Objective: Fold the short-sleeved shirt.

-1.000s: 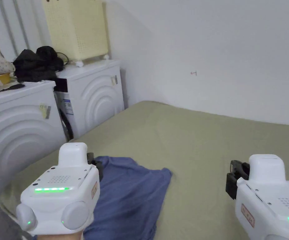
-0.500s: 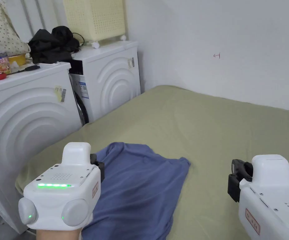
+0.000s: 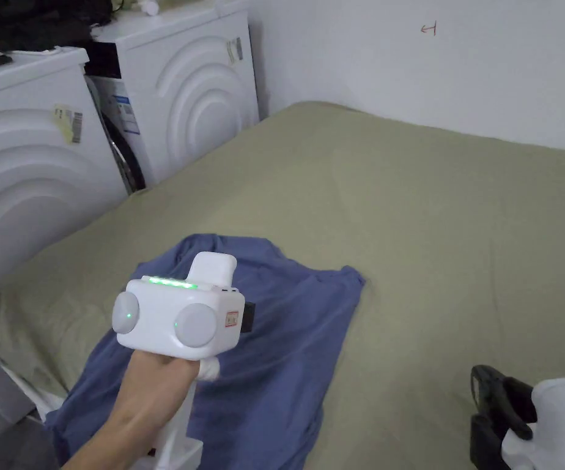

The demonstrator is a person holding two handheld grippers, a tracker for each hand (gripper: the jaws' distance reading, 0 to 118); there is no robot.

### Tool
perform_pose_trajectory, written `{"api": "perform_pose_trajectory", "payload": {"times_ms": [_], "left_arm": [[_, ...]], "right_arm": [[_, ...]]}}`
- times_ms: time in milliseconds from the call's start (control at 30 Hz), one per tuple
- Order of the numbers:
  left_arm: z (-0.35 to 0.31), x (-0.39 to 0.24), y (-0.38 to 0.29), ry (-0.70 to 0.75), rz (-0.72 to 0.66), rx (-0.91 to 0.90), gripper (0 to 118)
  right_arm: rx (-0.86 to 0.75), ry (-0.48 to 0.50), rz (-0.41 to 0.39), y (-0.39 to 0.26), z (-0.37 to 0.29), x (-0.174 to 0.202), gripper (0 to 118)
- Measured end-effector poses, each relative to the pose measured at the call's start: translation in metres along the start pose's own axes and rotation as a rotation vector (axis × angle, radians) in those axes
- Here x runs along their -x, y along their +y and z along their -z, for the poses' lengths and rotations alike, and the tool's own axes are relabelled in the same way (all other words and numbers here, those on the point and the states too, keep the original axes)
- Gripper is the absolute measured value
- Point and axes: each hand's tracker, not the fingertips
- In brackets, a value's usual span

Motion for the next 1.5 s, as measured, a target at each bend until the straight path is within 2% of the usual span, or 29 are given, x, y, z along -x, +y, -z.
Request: {"api": "perform_pose_trajectory", "payload": {"times_ms": [33, 67, 133, 267, 533, 667, 700, 733, 767, 800, 833, 1000, 1200, 1367, 1500], "left_arm": [[0.009, 0.003, 0.001, -0.024, -0.011, 0.021, 92], [0.021, 0.003, 0.003, -0.046, -0.014, 0.069, 118], [0.036, 0.004, 0.003, -0.081, -0.032, 0.12, 115], [0.055, -0.003, 0.004, -0.028, 0.028, 0.141, 115], [0.087, -0.013, -0.008, -0.01, 0.023, 0.299, 114], [0.074, -0.02, -0.011, -0.046, -0.022, 0.344, 106], [0.094, -0.005, -0.006, -0.054, -0.016, 0.337, 95], [0.092, -0.003, -0.003, -0.061, -0.007, 0.32, 82], [0.088, -0.001, 0.002, -0.039, 0.01, 0.275, 62], [0.085, 0.002, 0.006, -0.03, 0.015, 0.257, 16], [0.075, -0.009, -0.001, 0.002, 0.036, 0.233, 3], [0.036, -0.014, 0.004, 0.005, 0.058, 0.164, 3], [-0.037, -0.056, 0.028, -0.114, 0.131, 0.04, 3], [-0.105, -0.144, 0.046, -0.254, 0.218, -0.052, 3], [-0.129, -0.224, 0.06, -0.404, 0.289, -0.095, 3]], "right_arm": [[0.012, 0.002, 0.006, -0.004, 0.003, -0.002, 1], [0.023, 0.004, 0.017, -0.007, 0.006, -0.004, 1], [0.045, 0.007, 0.033, -0.014, 0.011, -0.008, 1], [0.077, 0.006, 0.054, -0.024, 0.016, -0.013, 1], [0.107, -0.011, 0.081, -0.03, 0.01, -0.023, 1], [0.116, -0.038, 0.058, -0.03, -0.001, -0.029, 1], [0.115, -0.043, 0.061, -0.03, -0.005, -0.032, 1], [0.117, -0.049, 0.066, -0.03, -0.01, -0.035, 1], [0.118, -0.059, 0.073, -0.029, -0.014, -0.038, 1], [0.118, -0.071, 0.078, -0.029, -0.02, -0.041, 1], [0.117, -0.078, 0.084, -0.029, -0.027, -0.045, 1], [0.106, -0.159, 0.087, -0.03, -0.069, -0.067, 1], [0.081, -0.274, 0.142, -0.033, -0.134, -0.099, 1], [0.043, -0.382, 0.187, -0.036, -0.187, -0.121, 1], [0.03, -0.476, 0.178, -0.039, -0.219, -0.138, 1]]}}
